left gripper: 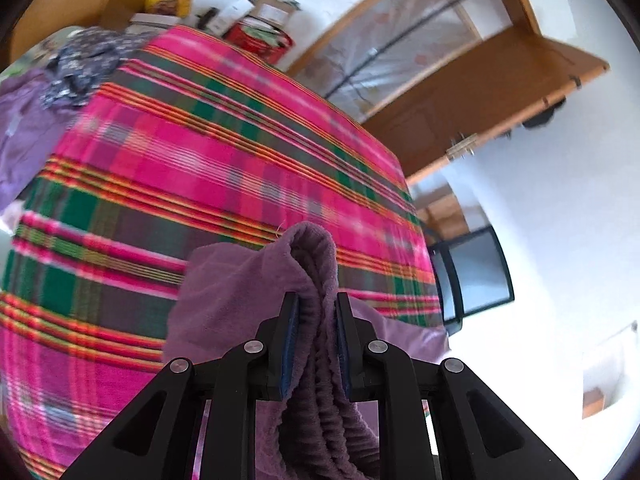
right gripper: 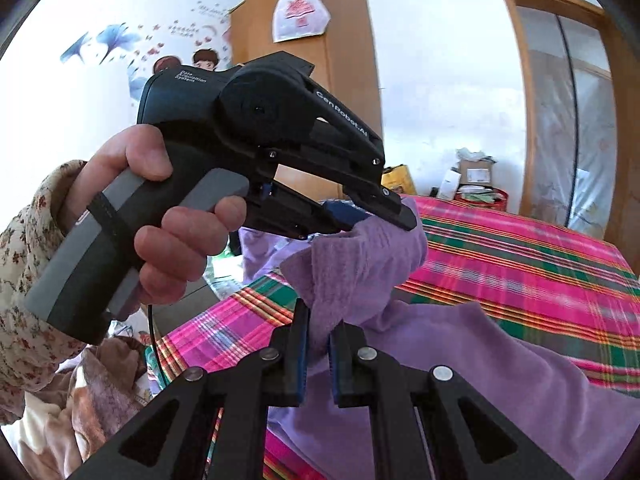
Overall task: Fold clothes
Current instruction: 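Lower the folded sweatpants onto the bed and open both grippers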
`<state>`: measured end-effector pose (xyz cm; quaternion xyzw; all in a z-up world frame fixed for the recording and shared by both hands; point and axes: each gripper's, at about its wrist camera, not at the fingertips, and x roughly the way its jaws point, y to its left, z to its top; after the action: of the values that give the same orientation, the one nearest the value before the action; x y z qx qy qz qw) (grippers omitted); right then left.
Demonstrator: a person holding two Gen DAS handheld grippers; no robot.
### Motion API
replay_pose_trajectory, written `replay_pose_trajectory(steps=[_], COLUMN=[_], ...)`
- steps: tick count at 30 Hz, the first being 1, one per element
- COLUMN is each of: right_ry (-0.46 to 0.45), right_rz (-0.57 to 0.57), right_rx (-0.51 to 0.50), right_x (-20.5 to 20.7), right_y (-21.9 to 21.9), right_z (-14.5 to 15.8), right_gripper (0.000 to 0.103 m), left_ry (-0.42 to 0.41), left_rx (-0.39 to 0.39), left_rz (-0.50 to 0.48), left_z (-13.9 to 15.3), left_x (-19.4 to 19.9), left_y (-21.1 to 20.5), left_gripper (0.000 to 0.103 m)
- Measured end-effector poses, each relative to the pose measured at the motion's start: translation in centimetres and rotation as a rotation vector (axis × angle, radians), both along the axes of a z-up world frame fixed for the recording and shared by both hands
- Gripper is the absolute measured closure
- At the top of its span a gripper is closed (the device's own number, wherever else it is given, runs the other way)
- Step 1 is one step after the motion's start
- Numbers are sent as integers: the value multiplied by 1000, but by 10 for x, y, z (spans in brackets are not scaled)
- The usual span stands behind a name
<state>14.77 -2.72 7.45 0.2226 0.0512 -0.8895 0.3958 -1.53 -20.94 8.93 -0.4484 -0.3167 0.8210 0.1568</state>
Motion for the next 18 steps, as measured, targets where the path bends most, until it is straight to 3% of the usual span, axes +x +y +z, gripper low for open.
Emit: replay_pose_trajectory(steps=[18], right_ry=[-95], right_rz=[-157], right_rx=[-32], right_x=[-13], right_y=[86], right_z=[-24], right_gripper=[94], left_ry=[-86], left_rx=[-26], left_rz=[-149], left_z=[-33], left_x=[-36], left_y=[97], left_gripper=[85])
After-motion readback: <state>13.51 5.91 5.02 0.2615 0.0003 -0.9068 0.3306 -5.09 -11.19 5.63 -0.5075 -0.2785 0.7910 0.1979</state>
